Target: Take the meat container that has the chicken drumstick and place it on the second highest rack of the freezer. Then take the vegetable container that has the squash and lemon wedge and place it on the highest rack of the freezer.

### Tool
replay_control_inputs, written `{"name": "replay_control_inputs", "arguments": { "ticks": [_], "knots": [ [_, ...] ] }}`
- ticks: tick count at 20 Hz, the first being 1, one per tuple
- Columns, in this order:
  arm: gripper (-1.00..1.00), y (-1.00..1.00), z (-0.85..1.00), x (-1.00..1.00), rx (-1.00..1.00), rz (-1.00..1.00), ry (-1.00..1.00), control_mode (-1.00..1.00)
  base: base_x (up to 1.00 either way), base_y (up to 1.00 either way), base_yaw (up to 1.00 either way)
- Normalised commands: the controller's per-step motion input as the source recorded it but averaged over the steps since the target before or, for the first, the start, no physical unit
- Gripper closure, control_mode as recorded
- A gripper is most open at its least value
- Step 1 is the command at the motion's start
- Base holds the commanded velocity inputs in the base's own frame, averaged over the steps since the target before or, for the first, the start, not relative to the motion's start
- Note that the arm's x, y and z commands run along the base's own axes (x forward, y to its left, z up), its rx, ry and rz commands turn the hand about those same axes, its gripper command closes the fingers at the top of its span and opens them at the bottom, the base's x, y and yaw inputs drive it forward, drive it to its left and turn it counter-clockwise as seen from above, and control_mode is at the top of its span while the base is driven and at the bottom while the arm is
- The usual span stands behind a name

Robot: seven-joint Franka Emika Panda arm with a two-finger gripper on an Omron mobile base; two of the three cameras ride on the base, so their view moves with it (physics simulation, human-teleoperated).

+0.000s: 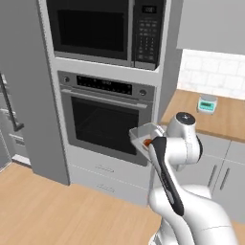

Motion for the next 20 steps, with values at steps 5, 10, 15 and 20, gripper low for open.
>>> {"name": "replay_control_inputs", "arguments": {
  "ticks": [5,10,15,20],
  "knots": [
    [1.00,0.00,0.00,0.00,0.00,0.00,0.00,1.00,0.78,1.00,0.04],
    [1.00,0.00,0.00,0.00,0.00,0.00,0.00,1.00,0.80,0.48,0.21],
    [1.00,0.00,0.00,0.00,0.00,0.00,0.00,1.00,-0.02,-0.03,0.50],
    [1.00,0.00,0.00,0.00,0.00,0.00,0.00,1.00,0.29,0.59,0.33]
  ]
}}
